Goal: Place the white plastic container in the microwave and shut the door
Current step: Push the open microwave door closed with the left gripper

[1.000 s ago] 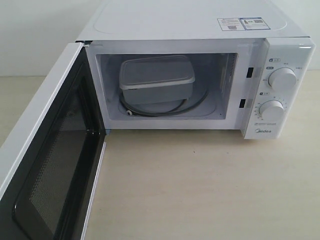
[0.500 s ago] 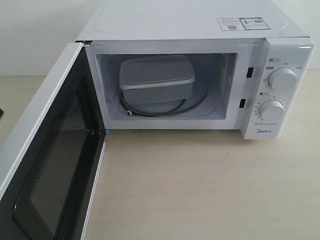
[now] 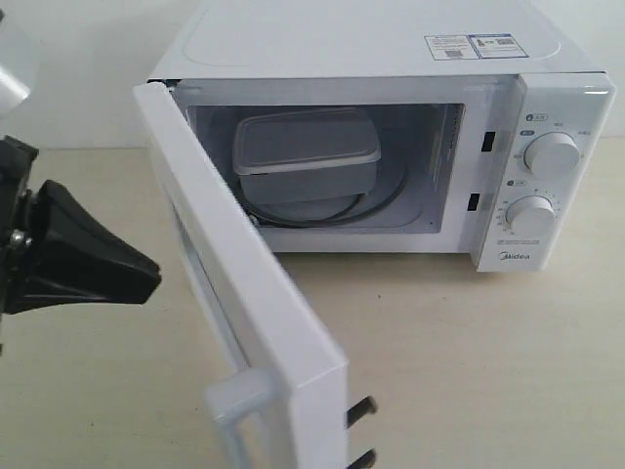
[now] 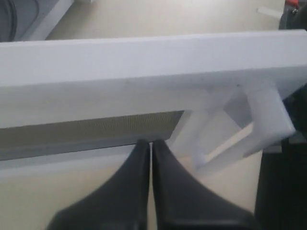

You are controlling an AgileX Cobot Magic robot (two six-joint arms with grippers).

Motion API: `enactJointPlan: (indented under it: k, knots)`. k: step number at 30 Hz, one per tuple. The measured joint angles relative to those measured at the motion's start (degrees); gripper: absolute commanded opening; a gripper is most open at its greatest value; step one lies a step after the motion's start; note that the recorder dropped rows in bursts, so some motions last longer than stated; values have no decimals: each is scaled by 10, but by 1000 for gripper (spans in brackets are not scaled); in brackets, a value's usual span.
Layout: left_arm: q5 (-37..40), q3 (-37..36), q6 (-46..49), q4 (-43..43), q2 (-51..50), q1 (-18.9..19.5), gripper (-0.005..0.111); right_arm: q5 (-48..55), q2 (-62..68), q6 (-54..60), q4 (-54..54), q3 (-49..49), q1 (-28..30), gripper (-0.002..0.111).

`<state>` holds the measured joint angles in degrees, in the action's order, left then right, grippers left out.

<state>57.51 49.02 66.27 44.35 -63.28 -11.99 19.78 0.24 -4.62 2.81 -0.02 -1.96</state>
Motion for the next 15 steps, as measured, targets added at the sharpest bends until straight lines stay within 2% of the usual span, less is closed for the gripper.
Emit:
enactJointPlan:
  k: [3,7,15]
  knots:
    - [-67,0,26,62,-30,-17,4,0,0,0,0,0,0,0]
    - [-170,0,90,189,-74,-33,4,0,0,0,0,0,0,0]
    - [-239,0,271,459,-152,-44,4,0,0,-1,0,0,0,0]
